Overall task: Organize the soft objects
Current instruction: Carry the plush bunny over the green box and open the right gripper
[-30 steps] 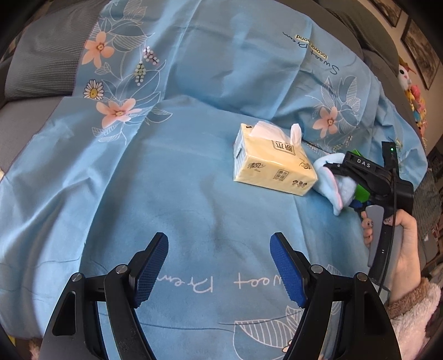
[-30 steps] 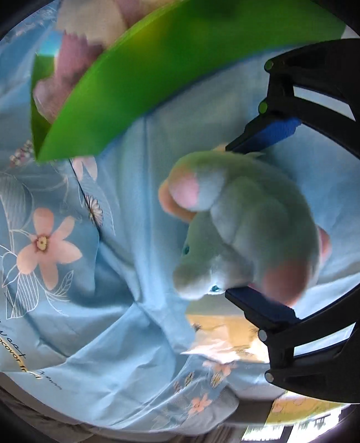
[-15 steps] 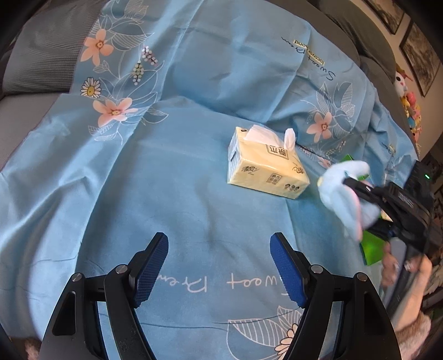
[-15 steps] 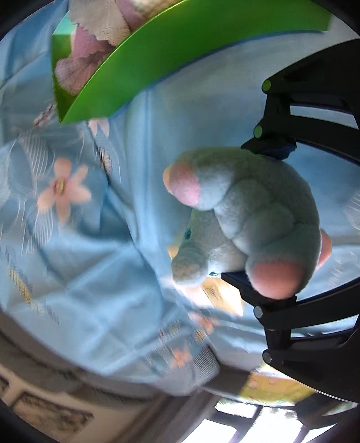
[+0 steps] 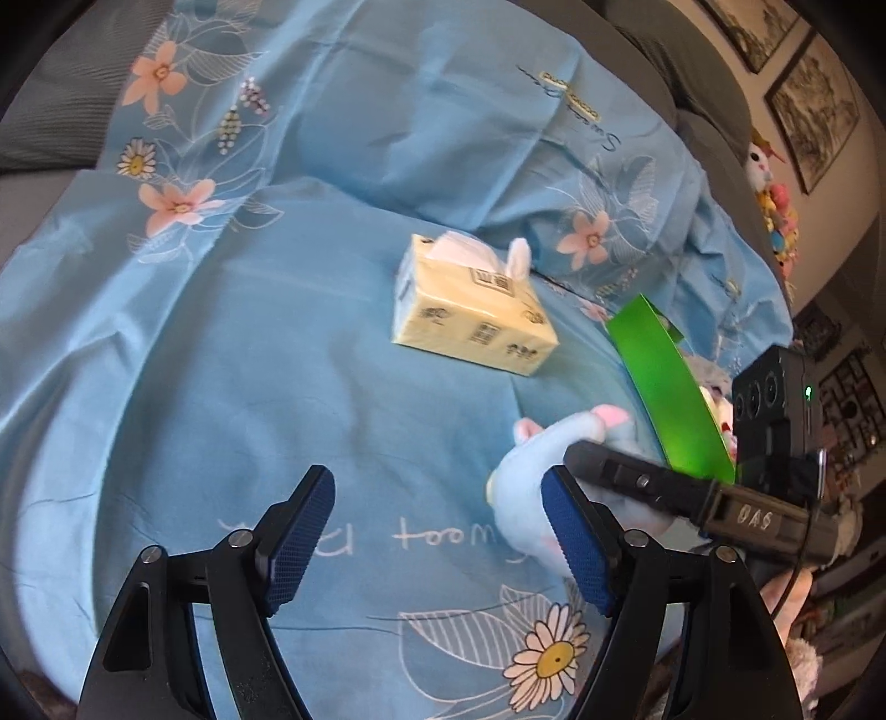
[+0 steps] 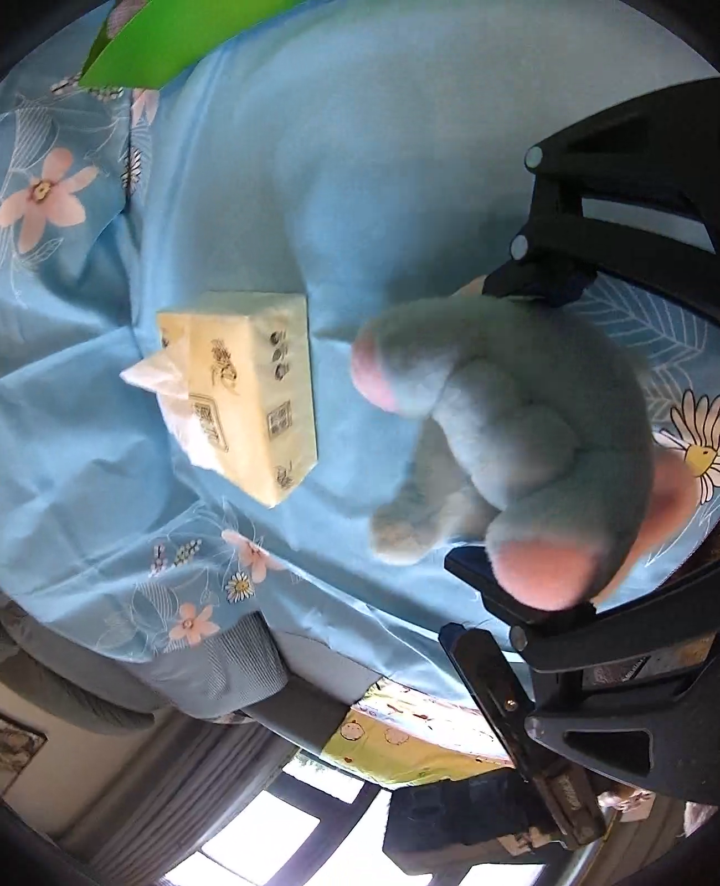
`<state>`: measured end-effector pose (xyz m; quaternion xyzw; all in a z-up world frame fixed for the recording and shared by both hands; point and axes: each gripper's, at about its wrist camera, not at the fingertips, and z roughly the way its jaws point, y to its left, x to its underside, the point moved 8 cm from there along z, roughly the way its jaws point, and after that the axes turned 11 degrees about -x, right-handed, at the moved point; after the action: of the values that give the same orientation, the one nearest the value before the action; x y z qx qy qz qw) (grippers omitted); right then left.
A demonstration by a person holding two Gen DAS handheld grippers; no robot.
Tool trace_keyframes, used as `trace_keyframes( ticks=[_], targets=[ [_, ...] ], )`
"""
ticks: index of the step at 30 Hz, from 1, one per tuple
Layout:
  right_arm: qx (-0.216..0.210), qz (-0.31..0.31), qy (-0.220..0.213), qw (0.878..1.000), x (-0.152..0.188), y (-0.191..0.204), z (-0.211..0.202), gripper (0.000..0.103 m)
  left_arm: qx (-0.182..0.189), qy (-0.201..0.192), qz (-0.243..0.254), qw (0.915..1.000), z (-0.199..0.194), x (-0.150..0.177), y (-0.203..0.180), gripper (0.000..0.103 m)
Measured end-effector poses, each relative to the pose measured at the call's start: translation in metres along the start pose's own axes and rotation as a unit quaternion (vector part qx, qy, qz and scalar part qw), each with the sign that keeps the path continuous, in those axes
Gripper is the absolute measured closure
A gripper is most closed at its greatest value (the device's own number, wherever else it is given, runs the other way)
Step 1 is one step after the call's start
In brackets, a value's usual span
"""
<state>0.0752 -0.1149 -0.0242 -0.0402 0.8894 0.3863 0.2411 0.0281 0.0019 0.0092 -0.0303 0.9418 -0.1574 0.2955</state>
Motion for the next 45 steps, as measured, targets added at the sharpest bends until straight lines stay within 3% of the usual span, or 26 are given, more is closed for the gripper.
trace_keyframes(
  ticks=[4, 7, 11, 16, 22, 24, 28, 30, 31, 33, 36, 45],
  targets=[
    [-0.026, 0.011, -0.034, 0.999, -0.007, 0.005, -0.024, 0.014, 0.019, 0.014, 0.000, 0.9997, 0.010, 0.004, -0.015, 0.020],
    [-0.021, 0.027, -0.050, 0.998, -0.009, 0.003, -0.039, 0.013, 0.041, 0.040, 0.008, 0.9983, 0.018, 0.014, -0.031, 0.020],
    [-0.019, 0.063, -0.022, 0.998, 0.005, -0.006, -0.040, 0.012, 0.077, 0.040, 0.020, 0.9961, 0.013, 0.017, -0.047, 0.020],
    [-0.030, 0.064, 0.009, 0.997, 0.026, -0.005, -0.035, 0.012, 0.088, 0.064, 0.033, 0.9935, 0.015, 0.026, -0.056, 0.020],
    [-0.049, 0.076, 0.024, 0.996, 0.037, -0.006, -0.033, 0.012, 0.083, 0.068, 0.054, 0.9928, 0.024, 0.037, -0.067, 0.020],
    [-0.038, 0.078, 0.023, 0.996, 0.037, -0.011, -0.030, 0.012, 0.085, 0.067, 0.050, 0.9929, 0.029, 0.037, -0.070, 0.020],
    [-0.048, 0.097, 0.023, 0.994, 0.035, -0.021, -0.020, 0.013, 0.074, 0.045, 0.052, 0.9949, 0.031, 0.031, -0.072, 0.020],
    [-0.057, 0.096, 0.023, 0.994, 0.034, -0.024, -0.017, 0.016, 0.076, 0.041, 0.055, 0.9948, 0.032, 0.032, -0.076, 0.031],
    [-0.056, 0.098, 0.023, 0.993, 0.033, -0.025, -0.017, 0.017, 0.057, 0.033, 0.065, 0.9957, 0.031, 0.031, -0.078, 0.032],
    [-0.052, 0.097, 0.021, 0.994, 0.032, -0.025, -0.019, 0.029, 0.027, 0.012, 0.096, 0.9949, 0.030, 0.030, -0.083, 0.033],
    [-0.062, 0.093, 0.014, 0.994, 0.028, -0.021, -0.030, 0.029, 0.015, -0.017, 0.114, 0.9933, 0.019, 0.021, -0.095, 0.033],
    [-0.064, 0.048, -0.105, 0.991, -0.019, -0.005, -0.115, 0.029, 0.028, -0.103, 0.176, 0.9787, -0.019, -0.027, -0.174, 0.033]
  ],
)
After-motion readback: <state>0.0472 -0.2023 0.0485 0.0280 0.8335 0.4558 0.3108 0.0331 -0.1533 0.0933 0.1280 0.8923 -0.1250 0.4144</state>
